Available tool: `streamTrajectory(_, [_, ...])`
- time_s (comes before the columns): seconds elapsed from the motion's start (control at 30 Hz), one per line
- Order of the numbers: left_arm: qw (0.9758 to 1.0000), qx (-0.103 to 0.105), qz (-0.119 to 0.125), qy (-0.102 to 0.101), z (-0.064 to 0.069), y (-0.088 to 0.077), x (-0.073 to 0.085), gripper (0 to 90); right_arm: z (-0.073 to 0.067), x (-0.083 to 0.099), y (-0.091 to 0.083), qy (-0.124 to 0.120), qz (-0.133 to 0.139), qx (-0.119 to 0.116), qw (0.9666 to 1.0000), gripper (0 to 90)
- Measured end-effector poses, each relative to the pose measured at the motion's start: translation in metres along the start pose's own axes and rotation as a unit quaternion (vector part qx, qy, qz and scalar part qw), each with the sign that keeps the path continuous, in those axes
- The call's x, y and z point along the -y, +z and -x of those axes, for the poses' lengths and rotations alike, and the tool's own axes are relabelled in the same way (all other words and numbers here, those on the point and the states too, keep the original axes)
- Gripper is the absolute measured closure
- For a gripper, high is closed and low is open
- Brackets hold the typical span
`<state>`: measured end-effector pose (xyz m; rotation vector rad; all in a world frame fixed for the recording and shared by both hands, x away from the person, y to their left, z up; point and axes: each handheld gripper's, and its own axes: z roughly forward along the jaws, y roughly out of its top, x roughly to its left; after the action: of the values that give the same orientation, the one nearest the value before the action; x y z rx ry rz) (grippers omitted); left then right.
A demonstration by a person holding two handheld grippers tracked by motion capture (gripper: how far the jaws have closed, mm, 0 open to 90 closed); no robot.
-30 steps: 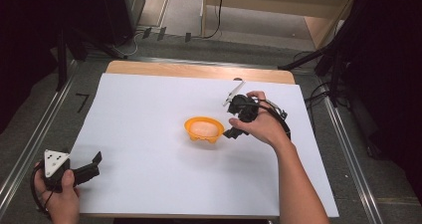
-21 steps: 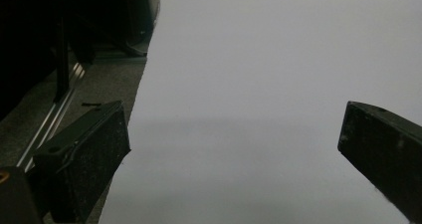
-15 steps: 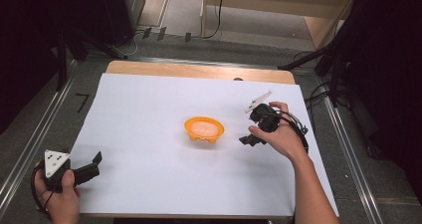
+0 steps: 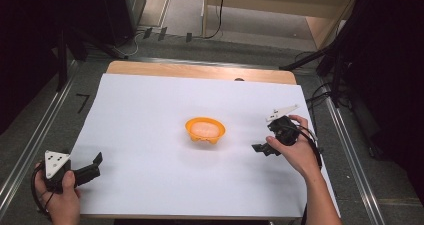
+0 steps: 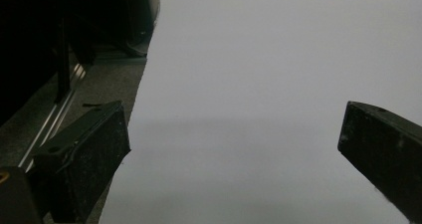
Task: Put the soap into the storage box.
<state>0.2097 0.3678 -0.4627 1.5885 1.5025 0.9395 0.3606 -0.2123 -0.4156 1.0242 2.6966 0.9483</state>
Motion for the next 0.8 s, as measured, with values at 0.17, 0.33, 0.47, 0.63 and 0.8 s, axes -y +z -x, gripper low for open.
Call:
streamTrajectory(0.17, [1.0000, -0.001, -0.001, 0.002, 0.000, 0.000, 0.000, 0.2, 0.002, 0.020, -0.006, 0.023, 0.029, 0.010, 0.9993, 0.0])
streamTrajectory(0.33, [1.0000, -0.002, -0.001, 0.003, 0.000, 0.000, 0.000, 0.2, 0.002, 0.041, -0.009, 0.040, 0.049, 0.015, 0.9979, 0.0])
streamTrajectory(0.47, [1.0000, -0.002, -0.001, 0.003, 0.001, 0.000, 0.000, 0.2, 0.002, 0.058, -0.012, 0.054, 0.072, 0.015, 0.9958, 0.0])
streamTrajectory(0.63, [1.0000, -0.002, -0.001, 0.003, 0.001, 0.000, 0.000, 0.2, 0.002, 0.077, -0.016, 0.071, 0.092, 0.019, 0.9931, 0.0])
streamTrajectory(0.8, [1.0000, -0.002, -0.001, 0.003, 0.001, 0.000, 0.000, 0.2, 0.003, 0.095, -0.021, 0.088, 0.111, 0.025, 0.9896, 0.0])
